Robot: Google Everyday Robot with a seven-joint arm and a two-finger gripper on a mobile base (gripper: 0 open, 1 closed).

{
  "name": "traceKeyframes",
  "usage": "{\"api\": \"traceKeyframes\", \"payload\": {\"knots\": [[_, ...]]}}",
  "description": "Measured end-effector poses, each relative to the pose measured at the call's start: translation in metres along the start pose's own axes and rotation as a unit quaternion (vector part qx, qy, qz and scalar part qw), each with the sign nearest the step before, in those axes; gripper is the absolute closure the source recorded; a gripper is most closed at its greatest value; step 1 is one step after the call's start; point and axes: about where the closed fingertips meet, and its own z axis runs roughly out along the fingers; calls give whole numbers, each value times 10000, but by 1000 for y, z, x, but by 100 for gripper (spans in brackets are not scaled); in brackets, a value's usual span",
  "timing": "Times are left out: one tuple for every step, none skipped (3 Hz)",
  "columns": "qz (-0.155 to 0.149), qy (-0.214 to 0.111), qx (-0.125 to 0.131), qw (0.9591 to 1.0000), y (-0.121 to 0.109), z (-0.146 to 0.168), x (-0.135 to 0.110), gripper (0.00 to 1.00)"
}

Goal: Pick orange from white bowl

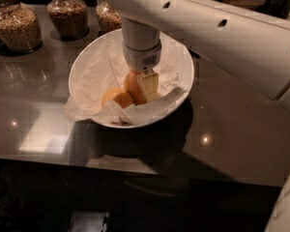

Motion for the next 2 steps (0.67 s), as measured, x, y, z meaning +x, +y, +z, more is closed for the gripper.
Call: {"api": "traceKeyframes", "payload": {"knots": [[381, -201, 382, 9983, 9, -24, 13, 100], [668, -882, 985, 9890, 15, -69, 33, 100]]}}
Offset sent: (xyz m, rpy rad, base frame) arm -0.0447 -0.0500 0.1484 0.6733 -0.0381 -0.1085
